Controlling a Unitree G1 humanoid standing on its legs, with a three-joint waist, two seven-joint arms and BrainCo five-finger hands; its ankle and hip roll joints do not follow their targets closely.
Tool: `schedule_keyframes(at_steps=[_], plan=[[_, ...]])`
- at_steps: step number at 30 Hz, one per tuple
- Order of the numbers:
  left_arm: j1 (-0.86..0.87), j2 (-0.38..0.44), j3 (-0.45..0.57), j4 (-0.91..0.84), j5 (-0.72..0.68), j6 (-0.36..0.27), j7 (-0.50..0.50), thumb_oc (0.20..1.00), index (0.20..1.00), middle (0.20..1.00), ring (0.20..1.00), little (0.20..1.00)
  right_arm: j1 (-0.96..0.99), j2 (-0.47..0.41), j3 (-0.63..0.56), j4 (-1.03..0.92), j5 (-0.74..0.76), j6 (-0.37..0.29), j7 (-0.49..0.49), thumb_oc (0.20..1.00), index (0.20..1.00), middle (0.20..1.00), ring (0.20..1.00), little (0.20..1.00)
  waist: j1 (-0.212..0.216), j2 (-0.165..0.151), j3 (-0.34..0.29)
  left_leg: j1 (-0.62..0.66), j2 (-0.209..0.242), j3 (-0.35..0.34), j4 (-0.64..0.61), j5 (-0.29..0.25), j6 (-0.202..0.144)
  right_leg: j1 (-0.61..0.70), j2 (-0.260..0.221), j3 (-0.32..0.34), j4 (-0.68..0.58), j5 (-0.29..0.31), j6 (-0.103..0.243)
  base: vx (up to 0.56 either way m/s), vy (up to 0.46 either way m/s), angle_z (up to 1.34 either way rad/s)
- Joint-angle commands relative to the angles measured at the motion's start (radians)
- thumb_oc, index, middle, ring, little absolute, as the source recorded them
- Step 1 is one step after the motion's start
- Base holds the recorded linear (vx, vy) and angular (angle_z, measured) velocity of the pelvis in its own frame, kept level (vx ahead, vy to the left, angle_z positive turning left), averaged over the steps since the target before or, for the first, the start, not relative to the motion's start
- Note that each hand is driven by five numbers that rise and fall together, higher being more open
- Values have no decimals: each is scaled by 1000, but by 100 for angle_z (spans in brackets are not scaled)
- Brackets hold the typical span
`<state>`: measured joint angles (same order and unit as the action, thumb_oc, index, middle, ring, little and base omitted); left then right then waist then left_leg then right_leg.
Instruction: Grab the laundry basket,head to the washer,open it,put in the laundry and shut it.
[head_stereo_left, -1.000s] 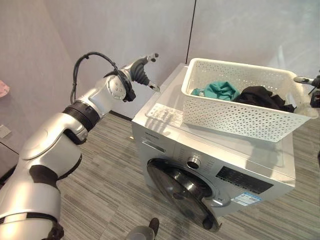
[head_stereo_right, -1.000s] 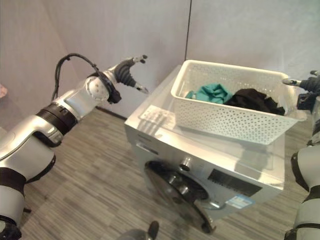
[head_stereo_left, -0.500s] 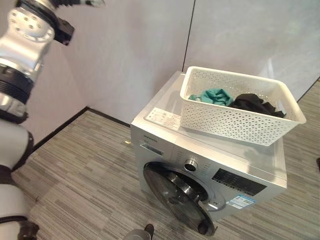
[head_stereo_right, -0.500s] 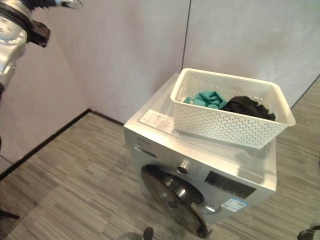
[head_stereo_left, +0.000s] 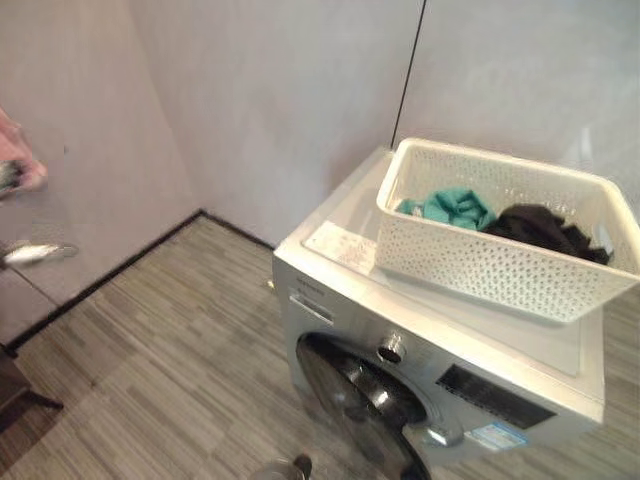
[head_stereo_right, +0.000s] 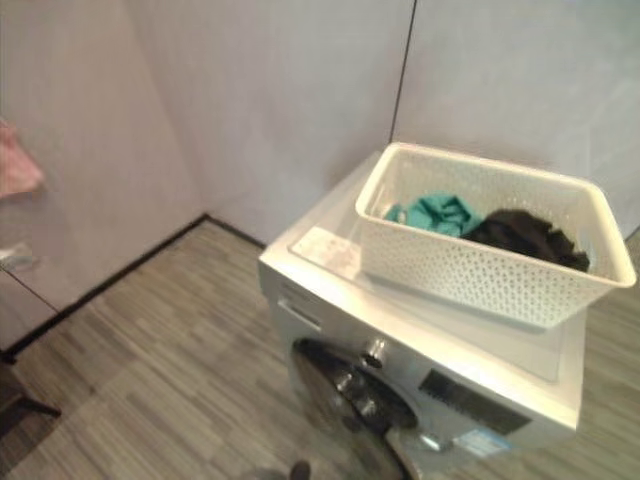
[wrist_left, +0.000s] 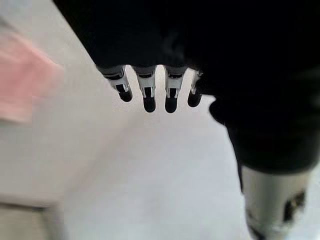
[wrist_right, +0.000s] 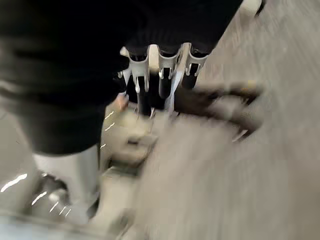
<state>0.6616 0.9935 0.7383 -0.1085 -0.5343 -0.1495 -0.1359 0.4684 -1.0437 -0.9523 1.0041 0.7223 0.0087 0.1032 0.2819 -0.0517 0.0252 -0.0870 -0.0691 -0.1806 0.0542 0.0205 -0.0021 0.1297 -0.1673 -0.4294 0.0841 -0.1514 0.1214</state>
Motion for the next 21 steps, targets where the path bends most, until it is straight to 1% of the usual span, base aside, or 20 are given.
schedule_keyframes(at_steps=[1,2,3,4,5,6,8,9,10,11,12,13,14,16,17,18,19,20,21], plan=[[52,-71,-56,-13,-58,24,-104,1000,1000,1000,1000,1000,-76,111,146,-79,-20,-69,11,1000,1000,1000,1000,1000,44,-26,15,-51,83,-27,8,11,-47,95,-29,-9,-14,108,44,-2,-24,19],[85,-112,-69,11,-33,34,-108,1000,1000,1000,1000,1000,-53,172,152,-110,-28,-67,16,1000,1000,1000,1000,1000,44,-26,16,-52,83,-28,7,11,-46,95,-29,-10,-16,107,43,6,-45,20],[107,-151,-96,71,-3,46,-110,1000,1000,1000,1000,1000,-37,244,181,-145,-41,-64,12,1000,1000,1000,1000,1000,45,-28,17,-54,82,-31,6,11,-44,94,-27,-12,-16,103,40,-1,-17,17],[105,-148,-98,77,-2,42,-111,1000,1000,1000,1000,1000,-35,249,180,-152,-43,-63,8,1000,1000,1000,1000,1000,44,-30,16,-54,82,-33,6,11,-45,94,-27,-13,-16,103,40,-1,-16,12],[114,-175,-118,133,30,55,-110,1000,1000,1000,1000,1000,-27,301,209,-175,-52,-61,10,1000,1000,1000,1000,1000,43,-29,17,-54,82,-33,5,10,-44,93,-26,-12,-16,101,38,-1,-19,11],[68,-204,-217,302,158,63,-84,1000,1000,1000,1000,1000,-38,416,297,-217,-77,-49,5,1000,1000,1000,1000,1000,39,-32,20,-56,82,-36,5,12,-44,88,-25,-9,-12,94,33,-9,-21,10],[-8,-244,-315,443,251,69,-46,1000,1000,1000,1000,1000,-52,512,373,-262,-99,-43,-1,1000,1000,1000,1000,1000,34,-30,24,-60,82,-37,5,14,-43,81,-24,0,-7,83,28,-26,-12,7],[-75,-280,-376,554,291,63,-17,1000,1000,1000,1000,1000,-74,557,435,-265,-115,-46,-9,1000,1000,1000,1000,1000,36,-28,30,-62,82,-38,8,14,-43,76,-23,3,-4,71,23,0,0,0],[-77,-280,-378,557,291,62,-17,1000,1000,1000,1000,1000,-74,557,434,-265,-115,-46,-9,1000,1000,1000,1000,1000,37,-28,31,-62,82,-38,8,14,-43,76,-23,3,-4,70,23,-40,-10,-2],[-130,-331,-421,647,321,57,26,1000,1000,1000,1000,1000,-97,613,493,-276,-129,-54,-18,1000,1000,1000,1000,1000,37,-26,37,-65,83,-37,12,15,-43,73,-23,4,-1,60,18,-32,-2,1],[-165,-364,-448,707,335,55,52,1000,1000,1000,1000,1000,-110,642,532,-279,-141,-61,-25,1000,1000,1000,1000,1000,36,-25,39,-66,84,-38,13,16,-42,70,-22,6,1,51,15,-50,-6,0],[-242,-416,-484,819,343,42,108,1000,1000,1000,1000,1000,-139,683,595,-272,-176,-80,-48,1000,1000,1000,1000,1000,36,-22,46,-68,86,-39,14,19,-43,65,-21,8,7,36,9,-62,0,-3],[-323,-494,-514,969,299,25,180,1000,1000,1000,1000,1000,-169,738,676,-266,-201,-101,-74,1000,1000,1000,1000,1000,30,-22,51,-71,87,-37,14,23,-43,59,-20,13,9,28,4,-70,4,-5],[-392,-557,-538,1104,234,10,226,1000,1000,1000,1000,1000,-197,782,738,-253,-199,-119,-90,1000,1000,1000,1000,1000,19,-21,54,-73,88,-34,15,27,-43,57,-18,18,9,22,-1,-44,10,-3],[-396,-558,-539,1107,234,8,226,1000,1000,1000,1000,1000,-199,782,737,-252,-199,-119,-90,1000,1000,1000,1000,1000,17,-20,52,-77,87,-37,14,31,-41,55,-17,15,6,26,0,-16,2,-7],[-415,-584,-538,1155,188,0,245,1000,1000,1000,1000,1000,-207,805,763,-244,-186,-133,-95,1000,1000,1000,1000,1000,13,-20,55,-72,89,-33,15,29,-43,57,-16,20,9,16,-3,-19,9,-8],[-433,-602,-536,1181,155,-7,246,1000,1000,1000,1000,1000,-217,801,760,-201,-170,-133,-90,1000,1000,1000,1000,1000,7,-20,54,-73,88,-34,13,34,-42,56,-16,21,7,20,-2,-17,2,-7],[-446,-611,-544,1203,131,-14,252,1000,1000,1000,1000,1000,-228,801,782,-166,-164,-147,-94,1000,1000,1000,1000,1000,1,-20,55,-71,89,-31,12,33,-44,57,-16,21,7,21,-2,-21,19,-3],[-448,-637,-550,1199,98,-21,248,1000,1000,1000,1000,1000,-232,807,791,-149,-145,-158,-93,1000,1000,1000,1000,1000,-9,-20,51,-69,88,-32,9,34,-43,56,-17,20,8,23,-2,0,0,0]])
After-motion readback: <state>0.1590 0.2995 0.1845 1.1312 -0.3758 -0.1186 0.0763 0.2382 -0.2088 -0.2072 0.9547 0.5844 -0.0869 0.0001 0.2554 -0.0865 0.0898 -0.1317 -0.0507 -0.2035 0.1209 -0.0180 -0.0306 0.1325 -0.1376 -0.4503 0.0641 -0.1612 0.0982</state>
